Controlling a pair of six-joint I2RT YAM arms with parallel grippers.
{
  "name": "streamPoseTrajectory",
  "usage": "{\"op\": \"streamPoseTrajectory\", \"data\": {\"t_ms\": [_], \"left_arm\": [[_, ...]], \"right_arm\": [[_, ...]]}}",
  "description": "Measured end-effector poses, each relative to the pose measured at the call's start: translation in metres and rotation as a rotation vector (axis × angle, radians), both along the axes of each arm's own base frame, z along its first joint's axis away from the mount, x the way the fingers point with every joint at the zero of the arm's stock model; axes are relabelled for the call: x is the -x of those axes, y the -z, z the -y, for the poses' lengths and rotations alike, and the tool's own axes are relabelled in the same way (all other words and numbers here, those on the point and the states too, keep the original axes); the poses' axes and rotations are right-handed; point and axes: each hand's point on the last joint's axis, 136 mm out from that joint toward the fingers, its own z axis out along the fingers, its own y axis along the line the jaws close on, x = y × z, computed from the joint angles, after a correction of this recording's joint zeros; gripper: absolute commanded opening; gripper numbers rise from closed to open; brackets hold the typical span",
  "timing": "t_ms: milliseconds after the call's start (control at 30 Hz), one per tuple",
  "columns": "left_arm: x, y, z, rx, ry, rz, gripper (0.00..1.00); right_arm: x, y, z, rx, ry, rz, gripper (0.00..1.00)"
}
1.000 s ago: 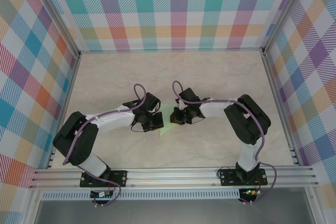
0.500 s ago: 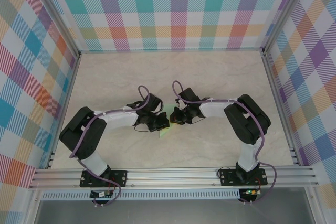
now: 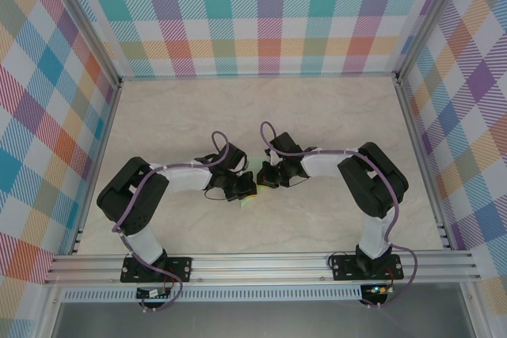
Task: Fold a paper plane with a square sheet of paper (pick it up from the middle)
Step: Third fold the triangle at the center of the table.
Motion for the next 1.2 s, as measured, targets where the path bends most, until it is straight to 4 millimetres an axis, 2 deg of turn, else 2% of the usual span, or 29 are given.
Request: {"op": "streamPoseTrajectory", "data": {"t_ms": [467,1200], "left_arm": [[0.002,0.004,-0.003,0.001,0.04,0.04,0.02],[0.021,0.005,-0.024,0.013,0.055,0.096,0.02]], "right_arm": [[0.001,0.003,0.001,0.017,-0.007,-0.038,0.05],[0.004,0.007,0.0,0.029,-0.027,-0.07,0.05]]}}
